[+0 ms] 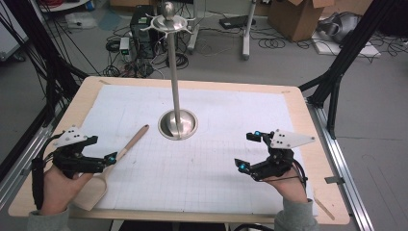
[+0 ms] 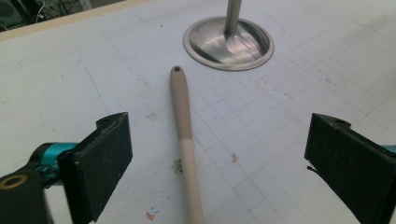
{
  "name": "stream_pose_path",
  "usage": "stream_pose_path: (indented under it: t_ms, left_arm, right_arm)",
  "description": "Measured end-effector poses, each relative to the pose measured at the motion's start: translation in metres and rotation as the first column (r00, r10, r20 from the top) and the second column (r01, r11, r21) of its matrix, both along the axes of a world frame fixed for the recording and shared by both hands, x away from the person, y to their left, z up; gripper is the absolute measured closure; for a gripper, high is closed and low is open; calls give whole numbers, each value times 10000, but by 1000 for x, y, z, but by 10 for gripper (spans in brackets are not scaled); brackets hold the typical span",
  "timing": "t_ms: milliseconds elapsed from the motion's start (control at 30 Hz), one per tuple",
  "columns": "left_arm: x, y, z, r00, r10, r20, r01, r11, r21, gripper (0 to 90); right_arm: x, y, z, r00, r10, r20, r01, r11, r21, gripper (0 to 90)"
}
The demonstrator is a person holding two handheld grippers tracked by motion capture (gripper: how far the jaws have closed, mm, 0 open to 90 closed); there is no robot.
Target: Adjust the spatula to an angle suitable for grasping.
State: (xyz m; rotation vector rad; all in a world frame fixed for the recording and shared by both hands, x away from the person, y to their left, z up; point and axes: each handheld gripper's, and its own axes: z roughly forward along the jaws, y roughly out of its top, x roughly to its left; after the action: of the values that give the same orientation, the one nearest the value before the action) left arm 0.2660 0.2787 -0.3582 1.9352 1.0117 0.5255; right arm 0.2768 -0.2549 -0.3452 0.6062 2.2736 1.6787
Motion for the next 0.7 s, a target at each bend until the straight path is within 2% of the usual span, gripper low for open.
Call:
stream_pose_path:
  t_ms: [100, 167, 233, 433, 700]
  left_arm:
    - [-2, 3, -2, 10000, -71, 22, 72, 9997, -217, 54]
    - [-3, 7, -2, 9998, -180, 10, 181, 9982, -572, 17]
    - [-4, 10, -1, 9997, -230, 82, 236, 9972, -714, 17]
    - [-5, 12, 1, 9996, -252, 153, 262, 9972, -701, 17]
    - [3, 19, -6, 9997, -169, -157, 158, 9975, -685, 18]
  right_arm:
    - [-1, 0, 1, 10000, 36, 9, -36, 10000, 8, 53]
    - [-2, 1, 1, 10000, 77, 44, -77, 10000, 24, 53]
    - [-3, 1, 1, 9999, 108, 18, -108, 9999, 12, 53]
    - [-3, 3, 0, 9999, 118, 41, -117, 9999, -93, 53]
    - [-5, 1, -1, 10000, 48, -55, -49, 9998, -175, 53]
